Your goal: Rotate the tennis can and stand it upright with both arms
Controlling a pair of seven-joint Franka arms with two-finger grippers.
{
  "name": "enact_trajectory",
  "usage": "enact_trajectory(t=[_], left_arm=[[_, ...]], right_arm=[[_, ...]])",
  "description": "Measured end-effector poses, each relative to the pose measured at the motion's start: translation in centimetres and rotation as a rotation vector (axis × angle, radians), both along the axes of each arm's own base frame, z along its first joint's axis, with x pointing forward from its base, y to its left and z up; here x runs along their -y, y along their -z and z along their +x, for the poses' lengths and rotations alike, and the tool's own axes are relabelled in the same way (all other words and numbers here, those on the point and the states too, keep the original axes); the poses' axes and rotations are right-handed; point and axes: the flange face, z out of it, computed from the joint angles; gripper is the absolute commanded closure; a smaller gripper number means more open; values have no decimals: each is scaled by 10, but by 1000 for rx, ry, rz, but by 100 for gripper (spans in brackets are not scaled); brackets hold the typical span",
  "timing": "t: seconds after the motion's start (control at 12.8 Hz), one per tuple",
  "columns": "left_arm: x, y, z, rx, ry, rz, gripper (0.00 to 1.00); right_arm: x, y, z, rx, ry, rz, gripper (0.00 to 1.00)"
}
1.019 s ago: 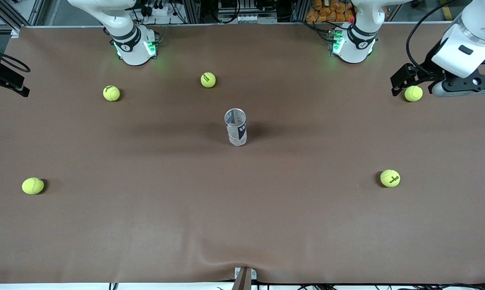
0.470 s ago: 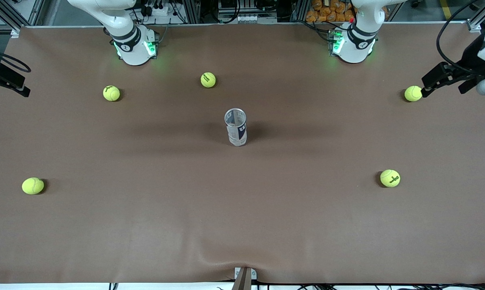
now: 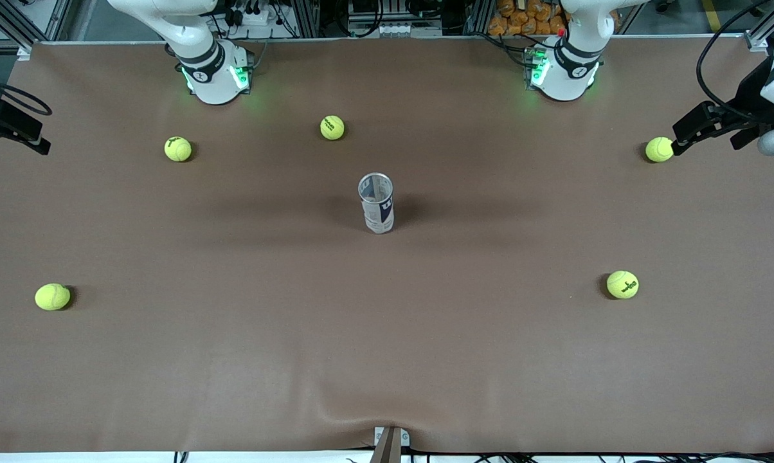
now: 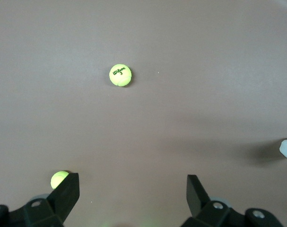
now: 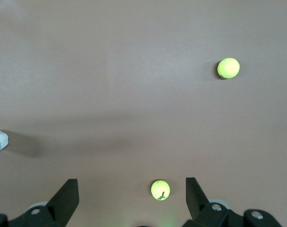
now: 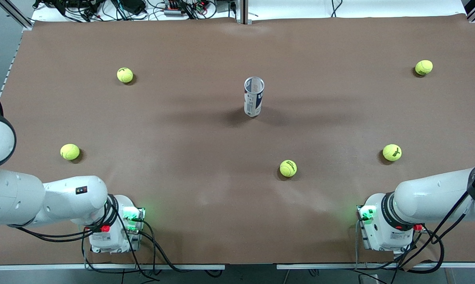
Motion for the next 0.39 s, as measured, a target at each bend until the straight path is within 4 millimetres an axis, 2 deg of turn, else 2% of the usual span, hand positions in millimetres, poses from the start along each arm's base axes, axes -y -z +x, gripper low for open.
enact_trajectory(t=[0.39], left_arm=[[1, -5, 0, 12, 17, 0, 0]], right_arm=[[0, 0, 0, 0, -1, 0, 0]])
